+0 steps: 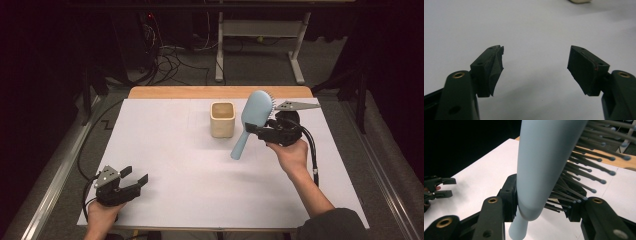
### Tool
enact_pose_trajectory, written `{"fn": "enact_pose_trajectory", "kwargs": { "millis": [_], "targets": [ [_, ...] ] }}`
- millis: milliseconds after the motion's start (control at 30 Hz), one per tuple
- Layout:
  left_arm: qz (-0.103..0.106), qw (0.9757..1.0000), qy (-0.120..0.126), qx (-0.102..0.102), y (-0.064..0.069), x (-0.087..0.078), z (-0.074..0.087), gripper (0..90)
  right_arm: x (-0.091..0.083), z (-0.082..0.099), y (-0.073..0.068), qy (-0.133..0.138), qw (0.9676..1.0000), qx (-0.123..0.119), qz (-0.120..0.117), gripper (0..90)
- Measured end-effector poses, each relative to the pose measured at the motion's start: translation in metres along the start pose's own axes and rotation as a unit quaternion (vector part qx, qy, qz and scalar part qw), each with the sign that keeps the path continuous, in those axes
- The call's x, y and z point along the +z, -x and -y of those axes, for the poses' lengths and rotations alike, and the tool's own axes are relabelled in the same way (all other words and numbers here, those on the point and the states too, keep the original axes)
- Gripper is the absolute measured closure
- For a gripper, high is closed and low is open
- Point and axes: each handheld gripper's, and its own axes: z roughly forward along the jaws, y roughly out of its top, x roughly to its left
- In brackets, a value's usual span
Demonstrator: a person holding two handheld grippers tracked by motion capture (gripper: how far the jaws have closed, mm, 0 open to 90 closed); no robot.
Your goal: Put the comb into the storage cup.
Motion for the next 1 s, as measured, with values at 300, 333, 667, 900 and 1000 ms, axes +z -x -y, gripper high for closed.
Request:
{"fn": "enact_pose_trajectory", "kwargs": {
  "millis": [300, 333, 667, 900, 1000],
  "targets": [
    [0.000, 1.0000, 0.001, -0.001, 0.000, -0.001, 0.000, 29.1, 0.002, -0.010, 0.001, 0.002, 1.0000, -0.002, 0.007, 54.7],
    [0.000, 1.0000, 0.002, -0.001, 0.000, -0.001, 0.000, 29.2, 0.002, -0.011, 0.002, 0.002, 1.0000, -0.001, 0.008, 54.7],
    [0.002, 1.0000, 0.001, -0.001, 0.001, -0.001, 0.000, 29.6, 0.005, -0.022, 0.004, 0.005, 0.9998, -0.001, 0.017, 54.7],
    [0.003, 1.0000, 0.000, 0.000, 0.001, -0.001, 0.000, 29.8, 0.008, -0.029, 0.003, 0.010, 0.9998, -0.003, 0.019, 54.6],
    [0.003, 1.0000, 0.000, 0.000, 0.001, -0.001, 0.000, 30.0, 0.011, -0.032, 0.003, 0.010, 0.9997, -0.001, 0.020, 54.6]
  ]
}}
